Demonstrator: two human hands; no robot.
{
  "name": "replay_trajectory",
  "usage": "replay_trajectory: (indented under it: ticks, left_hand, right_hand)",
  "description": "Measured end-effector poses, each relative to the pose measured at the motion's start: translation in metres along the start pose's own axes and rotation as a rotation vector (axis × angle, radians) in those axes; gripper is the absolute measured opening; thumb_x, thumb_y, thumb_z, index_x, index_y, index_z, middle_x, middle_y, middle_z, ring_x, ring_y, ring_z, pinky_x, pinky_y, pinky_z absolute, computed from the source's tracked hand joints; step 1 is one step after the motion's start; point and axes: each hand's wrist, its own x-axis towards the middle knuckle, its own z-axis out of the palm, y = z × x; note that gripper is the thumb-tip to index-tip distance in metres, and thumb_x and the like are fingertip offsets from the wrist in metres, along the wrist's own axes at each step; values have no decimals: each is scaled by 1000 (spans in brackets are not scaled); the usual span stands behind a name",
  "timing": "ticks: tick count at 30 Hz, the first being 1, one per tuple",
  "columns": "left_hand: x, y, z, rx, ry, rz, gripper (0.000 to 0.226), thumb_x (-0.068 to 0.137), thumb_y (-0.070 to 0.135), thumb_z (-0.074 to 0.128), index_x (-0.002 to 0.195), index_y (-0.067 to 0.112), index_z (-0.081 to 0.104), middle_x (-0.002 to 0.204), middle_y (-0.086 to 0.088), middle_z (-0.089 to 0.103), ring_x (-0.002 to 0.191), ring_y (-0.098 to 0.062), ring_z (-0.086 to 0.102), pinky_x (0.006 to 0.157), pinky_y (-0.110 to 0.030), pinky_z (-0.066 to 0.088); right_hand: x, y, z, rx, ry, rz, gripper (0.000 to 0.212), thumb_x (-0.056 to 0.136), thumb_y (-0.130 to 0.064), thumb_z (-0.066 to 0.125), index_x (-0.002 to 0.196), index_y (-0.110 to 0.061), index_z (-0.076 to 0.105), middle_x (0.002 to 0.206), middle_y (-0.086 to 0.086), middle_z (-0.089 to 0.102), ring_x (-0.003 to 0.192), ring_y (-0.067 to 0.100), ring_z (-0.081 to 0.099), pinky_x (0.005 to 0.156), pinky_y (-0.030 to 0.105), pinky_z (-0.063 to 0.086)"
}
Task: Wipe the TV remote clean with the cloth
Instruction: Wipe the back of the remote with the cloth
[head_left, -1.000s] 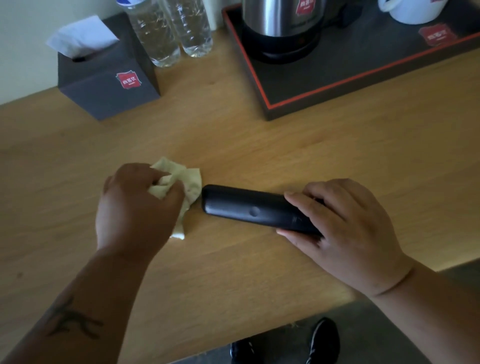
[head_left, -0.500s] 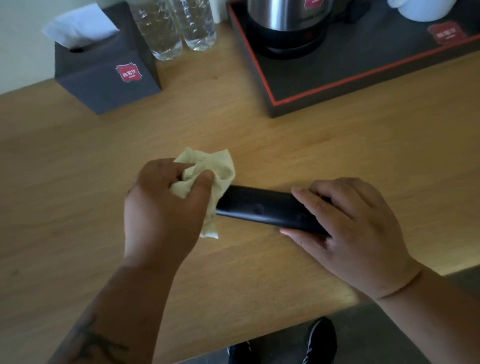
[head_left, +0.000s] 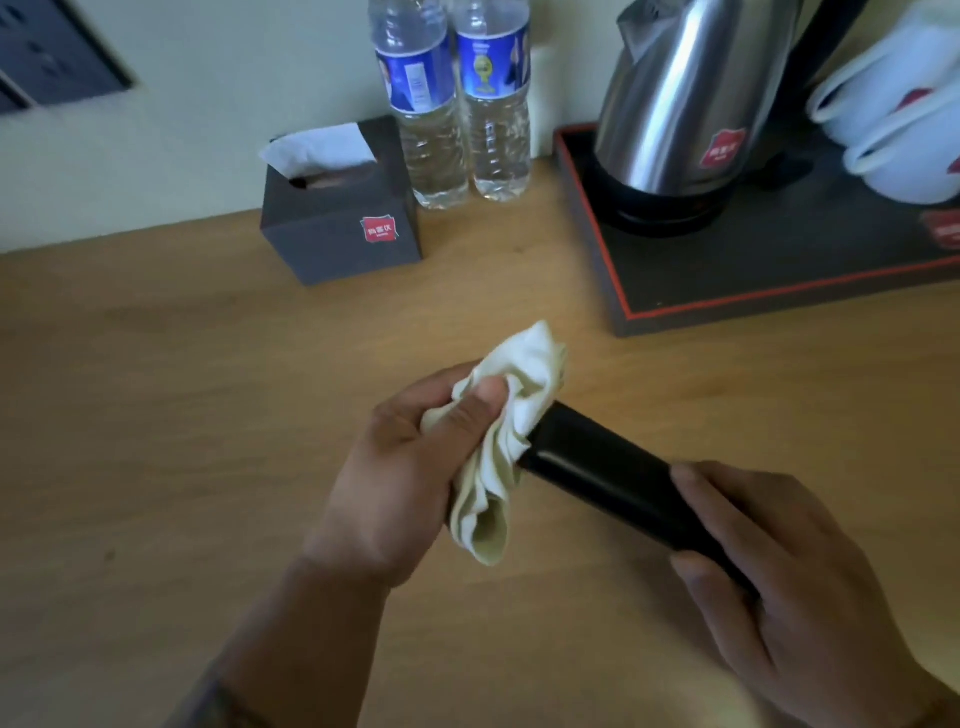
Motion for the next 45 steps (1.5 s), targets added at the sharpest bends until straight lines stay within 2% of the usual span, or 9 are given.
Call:
replay_trajectory:
  ticks: [10, 14, 20, 25, 28, 33, 40, 42, 45]
  left_hand:
    - [-20, -18, -4, 420, 38, 155, 11, 90, 31, 68, 98, 35, 75, 112, 20, 65, 102, 1, 63, 75, -11, 48]
    - [-41, -42, 10, 684, -26, 347, 21, 86, 38, 69, 106, 34, 74, 121, 23, 61, 114, -1, 59, 93, -15, 45]
    - [-59, -47, 57, 793, -99, 382, 62, 70, 67, 68, 127, 46, 59, 139, 21, 51, 129, -7, 50, 96, -37, 51]
    - [-35, -19, 29, 802, 239, 546, 27, 80, 40, 70, 103, 27, 68, 110, 13, 64, 101, -6, 60, 87, -28, 49]
    - [0, -9, 13, 1039, 17, 479, 53, 75, 50, 69, 125, 33, 60, 125, 14, 60, 117, -5, 49, 101, -23, 34]
    - [32, -2, 6, 1116, -373, 409, 58, 80, 48, 70, 135, 42, 50, 122, 26, 59, 109, 5, 49, 88, -5, 29]
    - [31, -23, -5, 1033, -125, 351, 58, 85, 41, 71, 138, 39, 48, 123, 24, 55, 110, -1, 48, 85, -14, 32]
    - [28, -29, -5, 948, -86, 319, 61, 86, 38, 69, 141, 41, 43, 122, 27, 51, 110, 2, 48, 86, -12, 34]
    - [23, -35, -1, 856, -55, 297, 60, 89, 37, 63, 143, 44, 40, 119, 29, 51, 112, 8, 48, 85, -4, 34]
  right_hand:
    - [-7, -5, 5, -120, -85, 124, 50, 100, -45, 41, 135, -14, 58, 114, 6, 65, 92, 26, 57, 76, 35, 47]
    - [7, -8, -3, 45, 59, 356, 51, 98, -43, 41, 136, -13, 57, 115, -1, 66, 97, 22, 59, 77, 29, 45]
    - [32, -13, -8, 49, -13, 254, 55, 95, -51, 49, 139, -18, 54, 114, -10, 66, 99, 12, 56, 78, 18, 36]
    - [54, -7, -3, 5, -142, 175, 66, 82, -62, 60, 137, -26, 53, 102, -15, 66, 90, 6, 47, 76, 17, 27]
    - [67, -10, -3, 5, -183, 99, 68, 76, -61, 68, 135, -30, 53, 108, -14, 65, 97, 9, 50, 85, 21, 33]
    - [78, -11, -9, 101, -146, 110, 70, 64, -62, 78, 125, -35, 59, 107, -15, 58, 100, 7, 56, 87, 24, 45]
    - [52, -29, -13, 177, 175, 194, 61, 75, -69, 65, 107, -17, 66, 102, -6, 61, 98, 12, 56, 91, 30, 45]
    - [36, -52, -6, 203, 22, 130, 67, 69, -79, 63, 104, -21, 67, 99, -9, 62, 95, 11, 56, 88, 36, 43]
    - [18, -77, 18, 96, -280, 88, 95, 52, -83, 63, 128, -27, 56, 128, -5, 56, 123, 16, 47, 102, 39, 36]
